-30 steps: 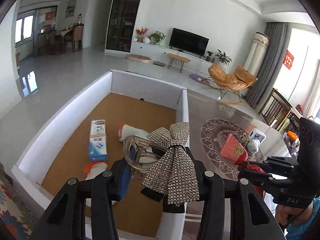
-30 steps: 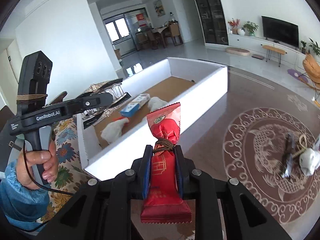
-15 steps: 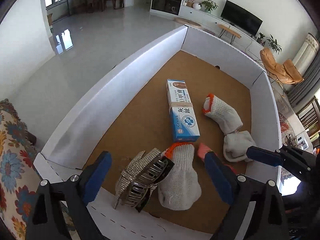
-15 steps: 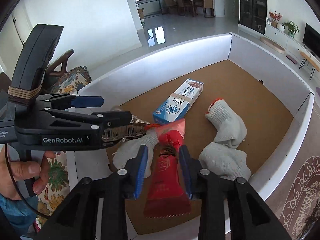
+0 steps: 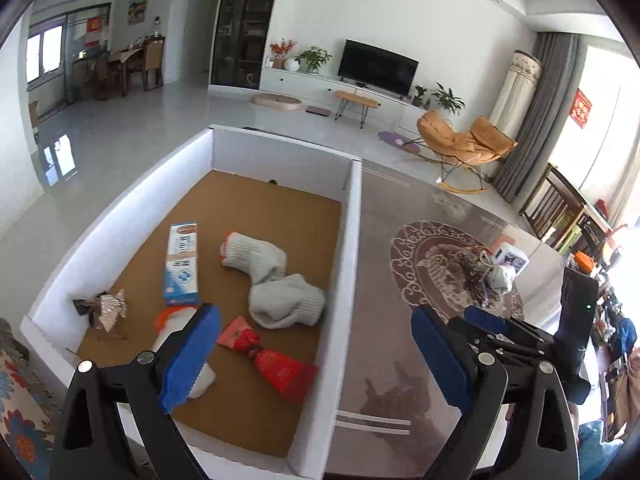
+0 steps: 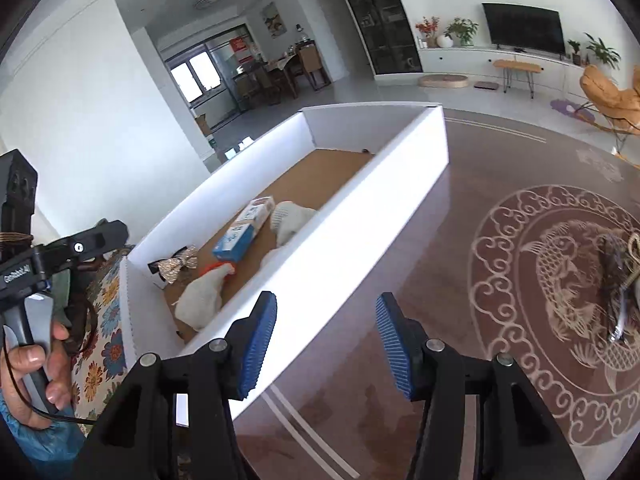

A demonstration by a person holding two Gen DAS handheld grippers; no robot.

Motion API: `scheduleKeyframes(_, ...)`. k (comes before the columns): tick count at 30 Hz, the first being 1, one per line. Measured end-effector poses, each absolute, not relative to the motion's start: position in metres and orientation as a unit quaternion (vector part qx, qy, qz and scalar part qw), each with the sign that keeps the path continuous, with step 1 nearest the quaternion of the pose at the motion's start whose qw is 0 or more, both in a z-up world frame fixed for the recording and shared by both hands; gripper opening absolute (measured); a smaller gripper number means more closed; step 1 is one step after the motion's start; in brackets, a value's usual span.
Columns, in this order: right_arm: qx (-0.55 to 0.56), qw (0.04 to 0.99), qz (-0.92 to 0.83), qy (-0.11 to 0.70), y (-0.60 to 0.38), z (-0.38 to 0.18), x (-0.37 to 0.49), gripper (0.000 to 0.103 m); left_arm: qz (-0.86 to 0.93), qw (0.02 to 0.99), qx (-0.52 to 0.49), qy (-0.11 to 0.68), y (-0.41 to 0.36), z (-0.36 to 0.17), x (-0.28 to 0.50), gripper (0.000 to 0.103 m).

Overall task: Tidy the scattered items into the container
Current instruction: 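Move both open grippers from the box back over the table items, then grasp the clear sunglasses with the left gripper while the right approaches the white glove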

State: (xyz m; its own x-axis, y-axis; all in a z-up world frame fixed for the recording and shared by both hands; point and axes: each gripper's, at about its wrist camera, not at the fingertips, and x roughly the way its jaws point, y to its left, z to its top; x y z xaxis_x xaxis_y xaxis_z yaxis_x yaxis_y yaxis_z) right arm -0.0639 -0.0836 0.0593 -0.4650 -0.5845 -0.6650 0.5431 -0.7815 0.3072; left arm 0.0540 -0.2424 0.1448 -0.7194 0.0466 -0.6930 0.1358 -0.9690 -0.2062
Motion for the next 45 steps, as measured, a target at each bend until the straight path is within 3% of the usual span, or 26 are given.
scheduleKeyframes(8,0.434,0.048,-0.900,-0.005,0.133,0.010,-0.057,0.053,-0.882,-0.116,0.449,0.082,-0.063,0.058,-0.015,0.103)
scheduleKeyframes(13,0.435,-0.030,-0.900,0.020,0.203,0.004,-0.040,0.053,-0.866,-0.123,0.483,0.033,0.012,0.014,-0.051,0.103)
scheduleKeyframes(19,0.427,-0.033,-0.903,0.036,0.215,0.000,-0.038,0.053,-0.869,-0.080,0.488,-0.022,0.043,-0.007,-0.071,0.103)
scheduleKeyframes(27,0.433,-0.029,-0.900,0.023,0.215,-0.009,-0.044,0.053,-0.869,-0.061,0.489,-0.040,0.051,-0.025,-0.077,0.103)
scheduleKeyframes(32,0.440,-0.033,-0.897,-0.012,0.227,-0.013,-0.045,0.066,-0.877,-0.063,0.475,-0.037,0.051,-0.026,-0.076,0.103)
scheduleKeyframes(45,0.441,-0.042,-0.896,-0.015,0.225,-0.014,-0.045,0.072,-0.878,-0.062,0.473,-0.036,0.052,-0.031,-0.081,0.103)
